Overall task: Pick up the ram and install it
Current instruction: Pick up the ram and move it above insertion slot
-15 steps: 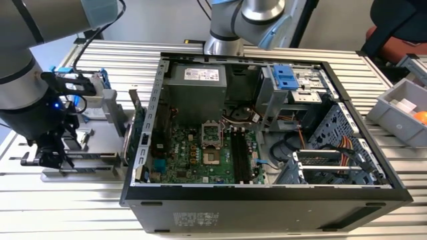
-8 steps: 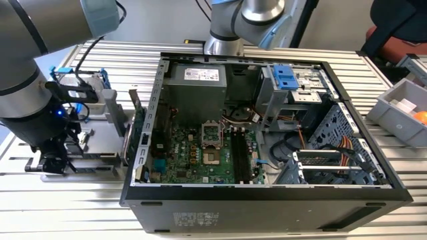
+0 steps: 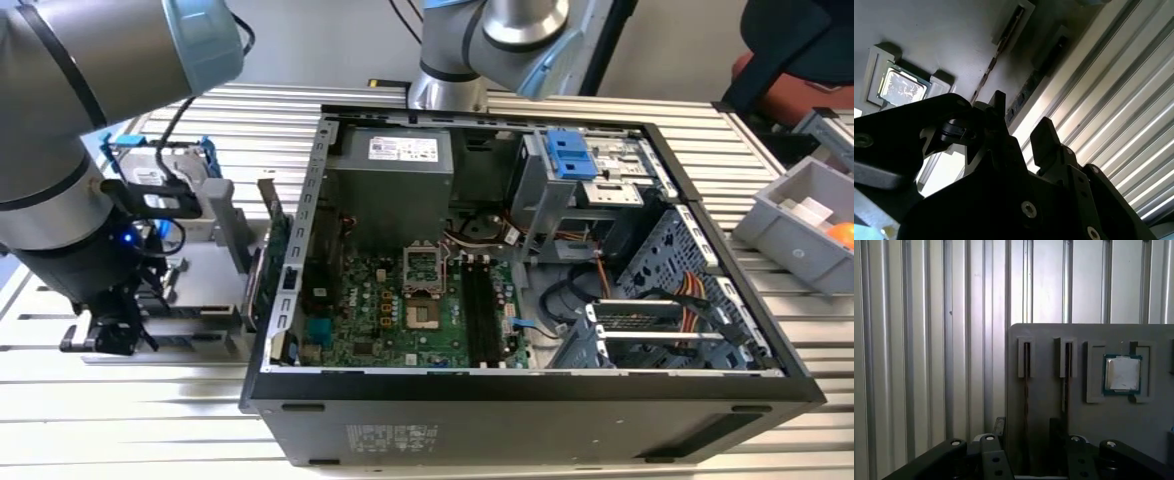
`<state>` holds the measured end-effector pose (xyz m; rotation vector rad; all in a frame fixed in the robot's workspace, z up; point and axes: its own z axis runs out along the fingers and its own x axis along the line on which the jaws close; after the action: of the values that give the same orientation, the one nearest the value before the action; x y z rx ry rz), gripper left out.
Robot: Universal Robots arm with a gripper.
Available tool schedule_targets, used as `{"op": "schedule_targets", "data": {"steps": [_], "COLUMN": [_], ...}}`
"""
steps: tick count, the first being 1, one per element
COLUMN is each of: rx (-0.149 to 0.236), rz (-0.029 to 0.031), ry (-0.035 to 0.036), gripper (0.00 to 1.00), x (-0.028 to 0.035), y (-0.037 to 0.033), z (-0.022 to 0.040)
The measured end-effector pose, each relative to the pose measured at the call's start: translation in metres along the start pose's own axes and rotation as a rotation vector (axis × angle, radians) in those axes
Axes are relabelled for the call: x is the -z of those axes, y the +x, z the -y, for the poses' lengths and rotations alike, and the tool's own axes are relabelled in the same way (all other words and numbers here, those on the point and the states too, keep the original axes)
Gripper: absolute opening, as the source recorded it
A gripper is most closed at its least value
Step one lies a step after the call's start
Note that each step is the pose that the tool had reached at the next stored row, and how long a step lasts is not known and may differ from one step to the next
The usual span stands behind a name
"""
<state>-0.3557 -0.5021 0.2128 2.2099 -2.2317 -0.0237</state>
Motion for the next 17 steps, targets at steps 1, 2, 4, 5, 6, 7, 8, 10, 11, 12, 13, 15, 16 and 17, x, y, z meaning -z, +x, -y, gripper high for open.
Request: {"op": "schedule_targets", "data": {"steps": [1, 2, 4, 5, 6, 7, 8, 10, 11, 12, 13, 15, 16, 17], "rx": [0.0, 0.0, 0.0, 0.0, 0.0, 0.0, 0.0, 0.0, 0.0, 0.0, 0.0, 0.0, 0.0, 0.0], "rz": [0.0001, 0.0001, 0.0001, 0.0001, 0.0, -0.0001, 0.0, 0.0001, 0.0001, 0.0001, 0.0001, -0.0001, -0.0001, -0.0001], "ry": [0.0001, 0.0001, 0.0001, 0.0, 0.0, -0.0001, 0.0, 0.0001, 0.0001, 0.0001, 0.0001, -0.0001, -0.0002, 0.0001], "gripper": [1.0, 1.0, 1.0, 1.0, 1.0, 1.0, 1.0, 1.0, 1.0, 1.0, 1.0, 1.0, 1.0, 1.0], "x": [-0.0018, -0.0037, -0.0073, -0.009, -0.0104, -0.0118, -0.0135, -0.0173, -0.0191, -0.0207, -0.0224, -0.0237, -0.0237, -0.0237], "y": [0.0, 0.0, 0.0001, 0.0001, 0.0005, 0.001, 0.0014, 0.0014, 0.0015, 0.0015, 0.0015, 0.0016, 0.0016, 0.0015], "z": [0.0, 0.0, 0.0001, 0.0001, 0.0001, 0.0001, 0.0001, 0.0002, 0.0002, 0.0002, 0.0003, 0.0002, 0.0002, 0.0003]}}
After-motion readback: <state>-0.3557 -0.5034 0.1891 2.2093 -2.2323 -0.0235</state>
